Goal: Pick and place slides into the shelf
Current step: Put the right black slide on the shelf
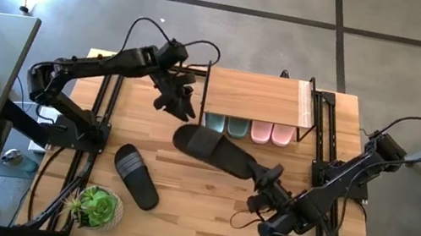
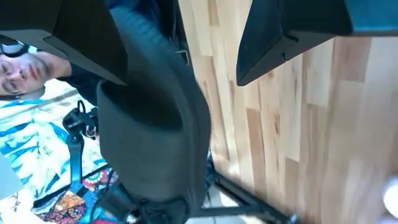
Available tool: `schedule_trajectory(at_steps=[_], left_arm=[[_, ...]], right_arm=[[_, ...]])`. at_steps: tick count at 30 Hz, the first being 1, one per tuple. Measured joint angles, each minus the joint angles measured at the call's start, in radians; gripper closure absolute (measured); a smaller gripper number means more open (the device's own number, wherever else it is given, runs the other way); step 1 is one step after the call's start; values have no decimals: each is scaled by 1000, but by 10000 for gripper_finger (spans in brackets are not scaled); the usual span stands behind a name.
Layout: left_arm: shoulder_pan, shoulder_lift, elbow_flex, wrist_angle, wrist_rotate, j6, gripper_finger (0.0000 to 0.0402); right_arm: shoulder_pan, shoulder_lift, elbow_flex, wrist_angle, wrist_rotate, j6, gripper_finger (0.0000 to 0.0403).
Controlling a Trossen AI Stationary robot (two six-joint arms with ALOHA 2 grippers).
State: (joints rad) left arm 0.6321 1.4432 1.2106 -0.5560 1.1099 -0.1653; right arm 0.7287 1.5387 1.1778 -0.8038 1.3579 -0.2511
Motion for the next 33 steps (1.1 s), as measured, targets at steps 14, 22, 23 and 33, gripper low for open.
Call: schedule_trajectory(at_steps=[14, 22, 23, 33], left_arm=[[22, -58, 0, 71, -4, 3, 126], [22, -82, 1, 117, -30, 5, 126], [22, -82, 1, 116, -34, 5, 126], [21, -82, 1, 112, -56, 31, 126]], right_arm=[[-258, 0, 44, -522, -136, 677, 352], [-373, -10, 148, -765, -252, 952, 352], [-392, -10, 159, -764, -273, 953, 352], [-575, -7, 162, -767, -379, 979, 362]])
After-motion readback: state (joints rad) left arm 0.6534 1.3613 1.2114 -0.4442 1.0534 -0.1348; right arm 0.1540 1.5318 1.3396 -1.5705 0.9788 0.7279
